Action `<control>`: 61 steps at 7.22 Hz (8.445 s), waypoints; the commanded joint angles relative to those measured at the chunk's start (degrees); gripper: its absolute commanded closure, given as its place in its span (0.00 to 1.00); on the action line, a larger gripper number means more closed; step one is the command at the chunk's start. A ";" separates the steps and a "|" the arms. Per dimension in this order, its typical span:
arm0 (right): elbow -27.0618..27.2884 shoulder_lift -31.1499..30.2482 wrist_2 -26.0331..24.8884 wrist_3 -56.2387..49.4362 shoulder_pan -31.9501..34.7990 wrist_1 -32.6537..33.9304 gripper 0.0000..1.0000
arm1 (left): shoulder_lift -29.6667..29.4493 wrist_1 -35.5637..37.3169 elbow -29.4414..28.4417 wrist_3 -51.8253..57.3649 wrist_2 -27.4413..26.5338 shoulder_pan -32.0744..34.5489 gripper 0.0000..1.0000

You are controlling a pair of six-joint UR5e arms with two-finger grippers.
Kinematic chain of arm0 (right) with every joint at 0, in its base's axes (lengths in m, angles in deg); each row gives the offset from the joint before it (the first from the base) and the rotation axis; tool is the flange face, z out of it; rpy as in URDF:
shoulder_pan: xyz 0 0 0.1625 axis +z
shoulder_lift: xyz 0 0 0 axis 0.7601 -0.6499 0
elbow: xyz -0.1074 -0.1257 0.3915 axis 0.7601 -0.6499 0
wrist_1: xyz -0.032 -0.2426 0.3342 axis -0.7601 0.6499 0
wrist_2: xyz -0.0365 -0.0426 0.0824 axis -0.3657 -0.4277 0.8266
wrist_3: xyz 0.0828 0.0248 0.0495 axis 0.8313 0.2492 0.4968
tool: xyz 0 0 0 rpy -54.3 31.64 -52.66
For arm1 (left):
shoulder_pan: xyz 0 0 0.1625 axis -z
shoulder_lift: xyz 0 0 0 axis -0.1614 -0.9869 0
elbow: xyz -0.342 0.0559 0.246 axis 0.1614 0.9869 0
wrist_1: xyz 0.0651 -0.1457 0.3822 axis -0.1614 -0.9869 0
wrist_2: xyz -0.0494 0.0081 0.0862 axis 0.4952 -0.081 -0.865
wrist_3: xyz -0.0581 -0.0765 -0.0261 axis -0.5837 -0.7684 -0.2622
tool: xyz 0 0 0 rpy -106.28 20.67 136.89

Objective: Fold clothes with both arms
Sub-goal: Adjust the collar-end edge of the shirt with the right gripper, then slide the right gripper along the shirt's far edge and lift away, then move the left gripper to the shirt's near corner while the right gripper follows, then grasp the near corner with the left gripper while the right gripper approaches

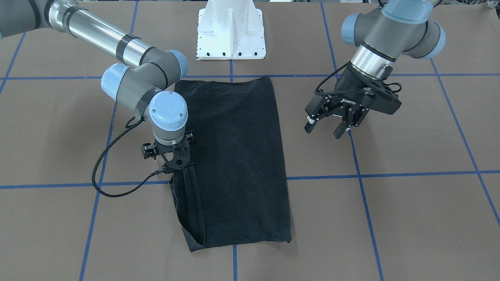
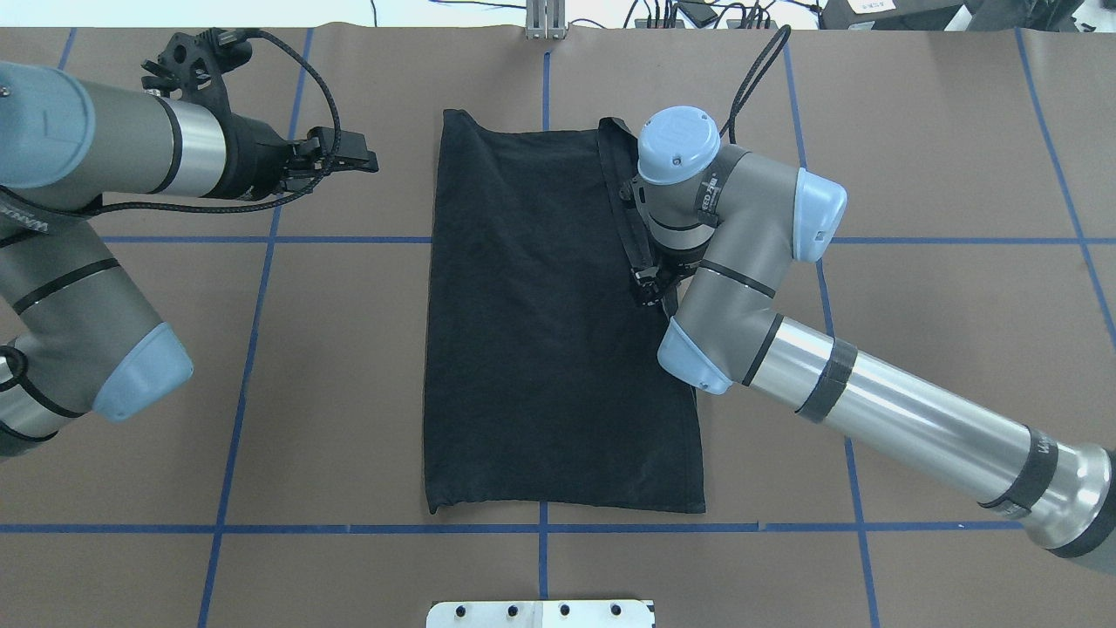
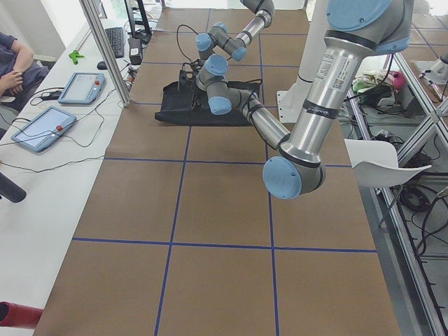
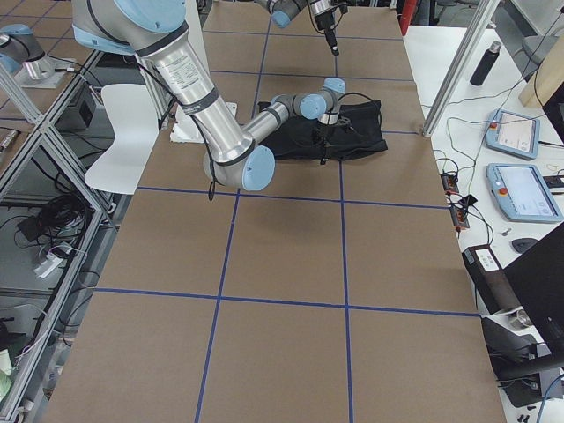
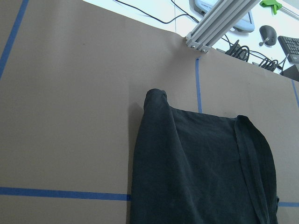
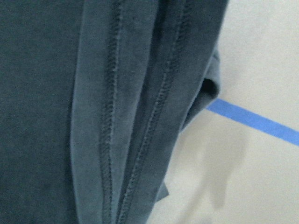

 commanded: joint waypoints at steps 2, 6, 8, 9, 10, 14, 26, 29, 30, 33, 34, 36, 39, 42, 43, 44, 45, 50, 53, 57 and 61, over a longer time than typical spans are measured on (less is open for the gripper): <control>0.04 -2.74 1.54 -4.47 4.69 -0.09 0.00 | 0.00 0.00 -0.04 0.00 0.00 -0.10 0.00; -0.39 1.53 4.97 -5.73 7.88 -0.79 0.00 | 0.09 0.00 -0.04 0.18 0.09 -0.01 0.00; -3.62 6.28 4.45 -5.63 6.39 -0.88 0.00 | 0.09 0.00 -0.12 0.61 0.09 0.07 0.00; -8.34 9.17 3.49 -5.72 5.86 -1.66 0.00 | 0.09 0.09 -0.13 0.62 0.09 0.16 0.00; -12.74 10.68 3.22 -5.63 4.90 -5.24 0.00 | 0.09 0.09 -0.04 0.62 0.09 0.16 0.00; -16.82 10.87 2.77 -5.63 3.57 -7.82 0.00 | 0.00 0.09 -0.04 0.62 0.09 0.07 0.00; -19.49 13.50 11.61 -10.93 14.72 -7.12 0.00 | -0.79 0.18 0.48 0.26 0.18 0.25 0.00; 6.54 -2.24 17.61 5.13 14.38 -7.47 0.00 | 1.14 -0.53 4.95 -11.72 5.97 -1.58 0.00; 14.90 -8.75 18.41 7.70 14.38 -7.73 0.00 | 1.14 -0.61 5.84 -16.91 5.54 -5.16 0.00; 32.34 -21.70 18.07 14.21 12.63 -7.91 0.00 | 9.09 -11.34 5.95 -27.84 0.30 -14.66 0.00; 35.26 -24.78 17.80 15.10 11.49 -8.61 0.00 | 11.58 -13.86 5.76 -28.99 -1.22 -16.61 0.00; 36.69 -31.11 12.31 20.25 7.03 -19.01 0.00 | 12.48 -13.62 3.76 -31.11 -4.72 -21.09 0.00; 36.52 -33.76 3.05 25.91 -0.64 -24.50 0.00 | 12.22 -13.62 2.69 -34.80 -7.11 -25.32 0.00; 36.43 -40.35 2.07 30.73 -2.40 -36.20 0.00 | 11.69 -12.48 2.60 -35.77 -7.29 -27.60 0.00; 36.43 -40.71 2.16 32.58 -2.76 -37.95 0.00 | 11.52 -12.48 2.25 -36.03 -8.17 -29.09 0.00; 36.43 -40.63 2.16 34.86 -3.37 -39.01 0.00 | 9.69 -12.39 0.51 -36.21 -9.30 -30.15 0.00; 36.43 -40.63 2.24 35.23 -3.37 -39.54 0.00 | 8.36 -12.48 -1.51 -36.21 -9.58 -30.60 0.02; 36.87 -40.54 2.60 35.50 -3.37 -39.64 0.00 | 7.91 -12.48 -2.59 -36.21 -9.84 -32.45 0.14; 36.87 -40.37 2.68 35.50 -3.37 -39.64 0.00 | 7.74 -12.39 -3.02 -36.21 -9.84 -32.88 0.18; 36.78 -40.19 2.77 35.41 -3.37 -39.64 0.00 | 6.24 -12.39 -3.82 -36.21 -9.84 -32.89 0.37; 36.70 -39.84 2.51 38.98 -4.86 -39.64 0.00 | 6.68 -11.17 -0.15 -36.04 -9.14 -32.01 1.00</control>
